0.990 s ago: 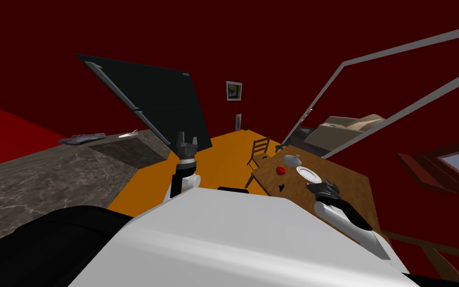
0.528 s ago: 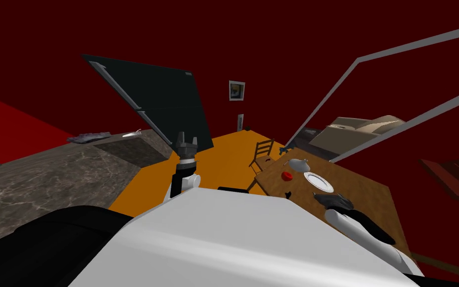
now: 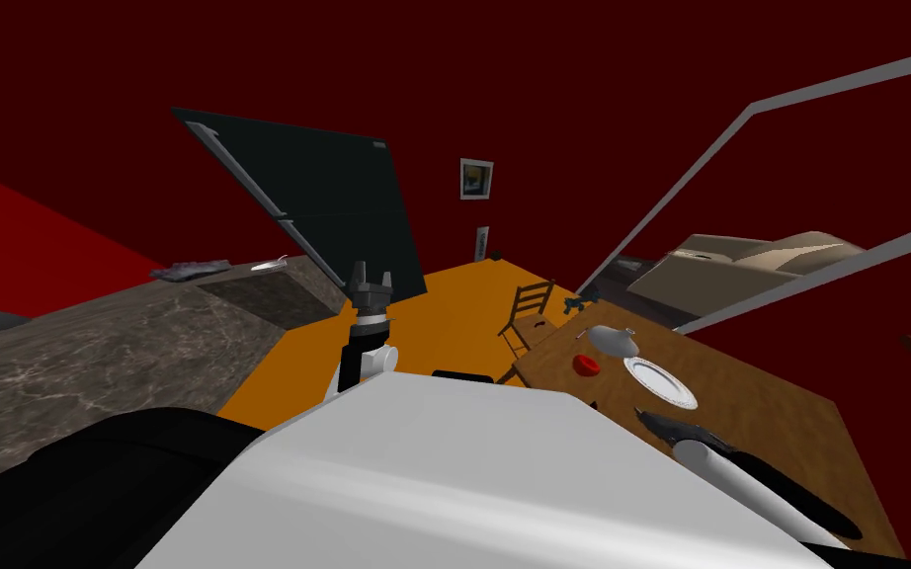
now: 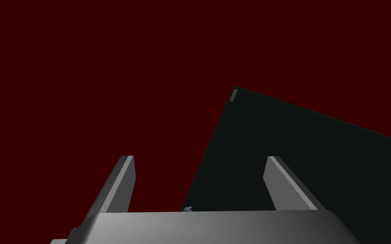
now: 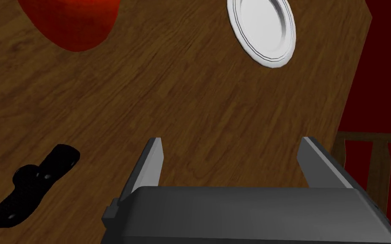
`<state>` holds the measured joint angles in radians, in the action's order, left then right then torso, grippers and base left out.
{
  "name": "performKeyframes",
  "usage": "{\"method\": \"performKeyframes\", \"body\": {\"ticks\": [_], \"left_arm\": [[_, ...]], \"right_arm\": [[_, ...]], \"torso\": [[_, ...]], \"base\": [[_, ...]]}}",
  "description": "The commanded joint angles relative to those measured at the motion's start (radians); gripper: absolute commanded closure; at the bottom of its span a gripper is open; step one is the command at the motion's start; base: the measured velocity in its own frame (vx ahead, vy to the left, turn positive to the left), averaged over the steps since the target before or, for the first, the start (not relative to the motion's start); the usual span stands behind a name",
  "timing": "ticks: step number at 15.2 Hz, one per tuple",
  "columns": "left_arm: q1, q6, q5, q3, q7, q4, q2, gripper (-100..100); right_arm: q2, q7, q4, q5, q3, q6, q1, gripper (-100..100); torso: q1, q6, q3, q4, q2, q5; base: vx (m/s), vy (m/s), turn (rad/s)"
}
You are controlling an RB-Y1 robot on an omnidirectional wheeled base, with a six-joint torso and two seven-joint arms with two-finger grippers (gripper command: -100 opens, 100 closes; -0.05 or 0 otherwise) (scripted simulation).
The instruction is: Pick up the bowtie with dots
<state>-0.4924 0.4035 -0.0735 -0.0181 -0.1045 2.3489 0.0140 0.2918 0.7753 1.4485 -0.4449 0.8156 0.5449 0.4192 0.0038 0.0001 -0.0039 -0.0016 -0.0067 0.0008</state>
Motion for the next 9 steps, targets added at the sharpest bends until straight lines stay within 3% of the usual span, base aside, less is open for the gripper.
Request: {"method": "performKeyframes", "body": {"ticks": [1, 2, 3, 5, 6, 9], "left_arm": [[0.000, 0.000, 0.000, 0.000, 0.000, 0.000, 0.000, 0], [0.000, 0.000, 0.000, 0.000, 0.000, 0.000, 0.000, 0], [0.000, 0.000, 0.000, 0.000, 0.000, 0.000, 0.000, 0], [0.000, 0.000, 0.000, 0.000, 0.000, 0.000, 0.000, 0], [0.000, 0.000, 0.000, 0.000, 0.000, 0.000, 0.000, 0], [0.000, 0.000, 0.000, 0.000, 0.000, 0.000, 0.000, 0]], "right_arm": [[0.008, 0.033, -0.039, -0.023, 0.027, 0.050, -0.004, -100], [0.008, 0.033, -0.039, -0.023, 0.027, 0.056, -0.004, -100], [0.009, 0.073, -0.062, -0.048, 0.065, 0.095, -0.006, -100], [0.009, 0.073, -0.075, -0.048, 0.065, 0.110, -0.006, -100], [0.009, 0.111, -0.104, -0.072, 0.101, 0.151, -0.007, -100], [0.009, 0.148, -0.144, -0.095, 0.136, 0.211, -0.007, -100]], "torso": [[0.000, 0.000, 0.000, 0.000, 0.000, 0.000], [0.000, 0.000, 0.000, 0.000, 0.000, 0.000], [0.000, 0.000, 0.000, 0.000, 0.001, 0.000], [0.000, 0.000, 0.000, 0.000, 0.001, 0.000], [-0.001, 0.000, 0.001, 0.000, 0.002, 0.000], [-0.001, 0.000, 0.000, 0.000, 0.000, 0.000]], "base": [[0.113, 0.034, 0.069], [0.075, 0.026, 0.022], [0.086, 0.026, 0.061], [0.077, 0.014, 0.046], [0.084, 0.008, 0.052], [0.108, 0.010, 0.075]]}}
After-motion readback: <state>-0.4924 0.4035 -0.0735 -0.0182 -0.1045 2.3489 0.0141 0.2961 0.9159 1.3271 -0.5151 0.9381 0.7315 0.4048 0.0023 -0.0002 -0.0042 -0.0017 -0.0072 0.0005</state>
